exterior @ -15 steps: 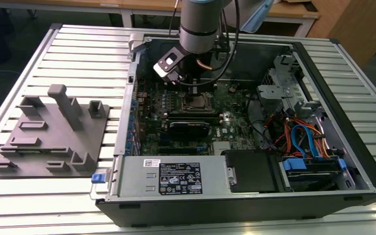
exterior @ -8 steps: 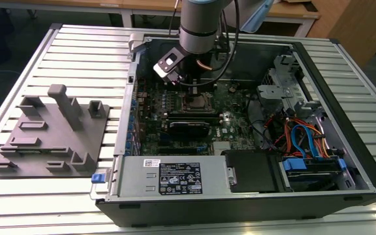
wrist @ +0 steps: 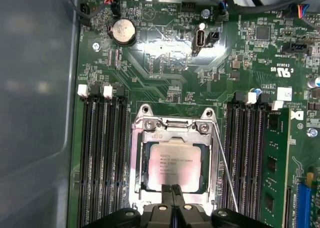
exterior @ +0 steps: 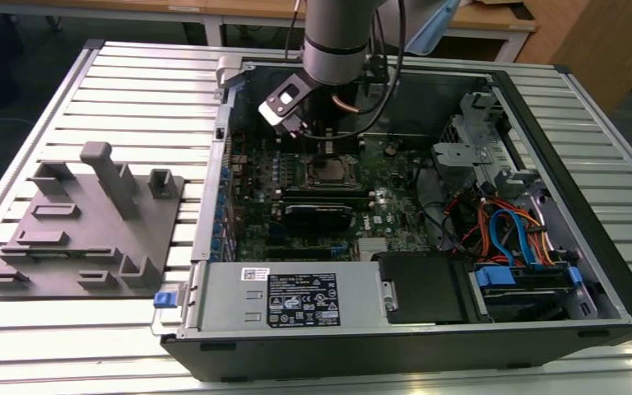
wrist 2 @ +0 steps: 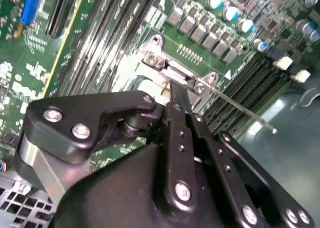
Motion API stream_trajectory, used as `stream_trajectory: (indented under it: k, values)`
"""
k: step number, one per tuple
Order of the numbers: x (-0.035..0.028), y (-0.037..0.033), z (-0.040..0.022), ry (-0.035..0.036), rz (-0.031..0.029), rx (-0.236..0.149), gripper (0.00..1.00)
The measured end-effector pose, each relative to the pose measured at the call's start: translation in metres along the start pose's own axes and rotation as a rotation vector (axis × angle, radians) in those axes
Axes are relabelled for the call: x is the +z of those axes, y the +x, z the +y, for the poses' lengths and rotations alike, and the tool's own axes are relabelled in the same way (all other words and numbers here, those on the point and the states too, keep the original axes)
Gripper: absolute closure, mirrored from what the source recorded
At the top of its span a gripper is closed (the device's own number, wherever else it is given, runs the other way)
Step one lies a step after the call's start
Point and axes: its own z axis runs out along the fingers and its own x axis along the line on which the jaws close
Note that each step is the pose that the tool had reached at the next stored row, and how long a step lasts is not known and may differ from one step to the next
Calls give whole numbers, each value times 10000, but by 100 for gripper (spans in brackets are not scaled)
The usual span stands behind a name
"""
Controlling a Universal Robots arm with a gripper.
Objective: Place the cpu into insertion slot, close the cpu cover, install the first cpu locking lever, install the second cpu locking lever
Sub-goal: 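Close the cpu cover, then install the first cpu locking lever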
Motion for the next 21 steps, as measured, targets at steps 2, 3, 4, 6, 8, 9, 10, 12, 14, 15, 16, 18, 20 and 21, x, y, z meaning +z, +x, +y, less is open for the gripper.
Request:
stream_trajectory:
  k: [2, 3, 4, 6, 8, 9, 10, 12, 14, 15, 16, 18, 20, 21]
  values:
    - [1, -2, 43, 0, 1, 0, 90]
    - [2, -3, 66, 0, 0, -1, 90]
    - [2, -4, 89, 0, 0, -1, 90]
    - [2, -5, 130, -1, 1, 0, 90]
    - [2, -7, 161, 0, 0, 0, 90]
    - [2, -7, 166, 0, 1, -1, 90]
    - [2, -7, 166, 0, 1, 0, 90]
    - [2, -7, 169, 0, 1, 0, 90]
    - [2, -7, 170, 0, 1, 0, 90]
    - [2, -7, 170, 0, 1, -1, 90]
    - [3, -7, 170, 0, 1, 0, 90]
    - [2, -7, 170, 0, 0, 0, 90]
    - [2, -7, 170, 0, 0, 0, 90]
    - [-1, -7, 170, 1, -2, 0, 90]
